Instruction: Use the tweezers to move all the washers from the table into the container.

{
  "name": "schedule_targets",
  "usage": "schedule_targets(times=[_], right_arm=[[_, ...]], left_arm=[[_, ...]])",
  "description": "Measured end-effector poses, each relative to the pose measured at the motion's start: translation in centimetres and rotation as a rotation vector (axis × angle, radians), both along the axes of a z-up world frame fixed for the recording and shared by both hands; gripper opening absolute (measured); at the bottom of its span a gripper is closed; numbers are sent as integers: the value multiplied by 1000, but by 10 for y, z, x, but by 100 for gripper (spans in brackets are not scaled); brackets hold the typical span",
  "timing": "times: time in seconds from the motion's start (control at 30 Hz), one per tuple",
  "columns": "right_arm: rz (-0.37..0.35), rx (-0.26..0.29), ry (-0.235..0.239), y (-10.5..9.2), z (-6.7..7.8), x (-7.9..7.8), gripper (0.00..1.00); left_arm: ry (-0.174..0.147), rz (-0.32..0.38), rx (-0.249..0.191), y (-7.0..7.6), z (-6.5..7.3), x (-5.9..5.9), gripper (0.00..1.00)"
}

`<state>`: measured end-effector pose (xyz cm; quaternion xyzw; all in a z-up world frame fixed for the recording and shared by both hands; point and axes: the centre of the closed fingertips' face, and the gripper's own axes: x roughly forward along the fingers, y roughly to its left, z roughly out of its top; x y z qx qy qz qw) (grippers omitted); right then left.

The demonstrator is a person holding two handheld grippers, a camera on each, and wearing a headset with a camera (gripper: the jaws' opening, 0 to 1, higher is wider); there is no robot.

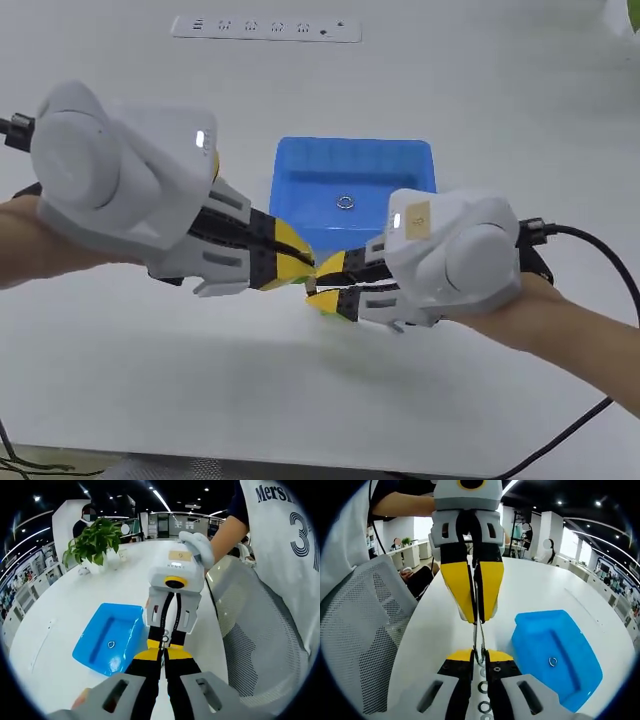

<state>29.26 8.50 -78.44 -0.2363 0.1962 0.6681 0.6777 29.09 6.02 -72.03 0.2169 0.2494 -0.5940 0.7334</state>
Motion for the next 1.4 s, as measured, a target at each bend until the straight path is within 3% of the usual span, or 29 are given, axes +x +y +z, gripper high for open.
schedule_targets(times=[0.4,1.0,1.23,1.4], right_arm=[[9,-14,-12,-1,2,-2,10],[-3,34,-45,-5,29,-4,10],[-8,52,-76,-9,44,-3,10],[-21,65,-98,-11,56,5,10]], left_arm=[[0,1,13,5,2,-3,6],[-21,-12,15,-1,29,-7,6],[-55,-35,19,-5,44,-8,6],[-80,-49,21,-6,55,-2,6]])
